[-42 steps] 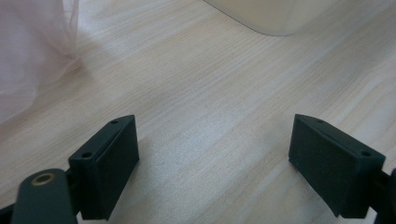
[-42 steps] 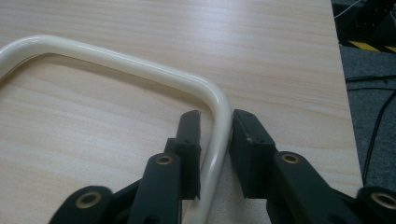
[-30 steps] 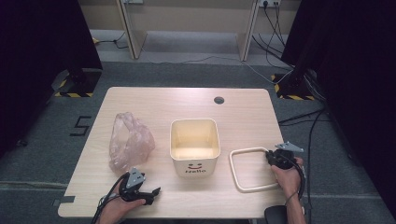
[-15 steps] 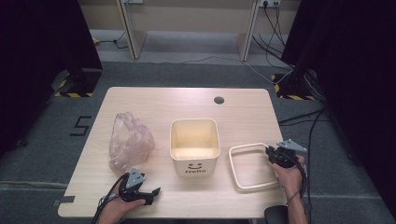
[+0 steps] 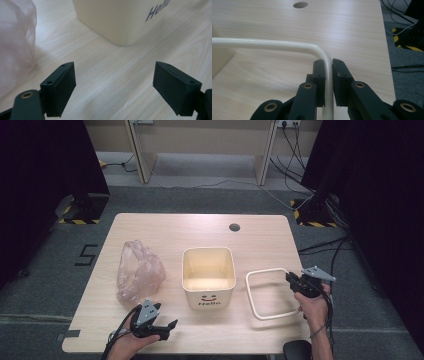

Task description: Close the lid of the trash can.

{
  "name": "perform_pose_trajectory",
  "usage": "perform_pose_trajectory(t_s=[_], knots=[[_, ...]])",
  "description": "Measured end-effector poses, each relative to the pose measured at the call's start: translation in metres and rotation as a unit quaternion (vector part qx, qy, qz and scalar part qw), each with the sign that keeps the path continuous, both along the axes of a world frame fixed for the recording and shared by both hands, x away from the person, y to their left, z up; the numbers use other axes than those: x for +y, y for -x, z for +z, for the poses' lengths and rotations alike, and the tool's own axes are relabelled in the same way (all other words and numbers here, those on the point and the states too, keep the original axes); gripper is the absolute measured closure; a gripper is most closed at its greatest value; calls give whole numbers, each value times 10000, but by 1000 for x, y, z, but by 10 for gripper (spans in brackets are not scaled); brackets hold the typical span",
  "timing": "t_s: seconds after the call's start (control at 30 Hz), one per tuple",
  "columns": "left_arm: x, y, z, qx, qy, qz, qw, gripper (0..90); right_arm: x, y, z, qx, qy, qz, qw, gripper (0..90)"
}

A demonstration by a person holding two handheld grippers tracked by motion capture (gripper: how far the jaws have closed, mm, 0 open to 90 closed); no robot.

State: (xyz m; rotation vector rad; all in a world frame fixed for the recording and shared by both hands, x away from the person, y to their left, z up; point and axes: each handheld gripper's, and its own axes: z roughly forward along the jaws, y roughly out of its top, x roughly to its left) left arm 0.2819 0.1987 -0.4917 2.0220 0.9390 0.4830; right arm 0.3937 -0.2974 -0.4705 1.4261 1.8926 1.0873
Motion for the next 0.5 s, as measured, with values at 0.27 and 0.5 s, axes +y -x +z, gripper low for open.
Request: perform_pose_trajectory(t_s=[0.27,0.5], knots=[[-8,2,16,-232,165,-21,9996,176,-3,2,30,-325,-268,144,9990,816],[-26,5,36,-433,289,-140,9985,171,6,1,57,-612,-596,412,9955,817]])
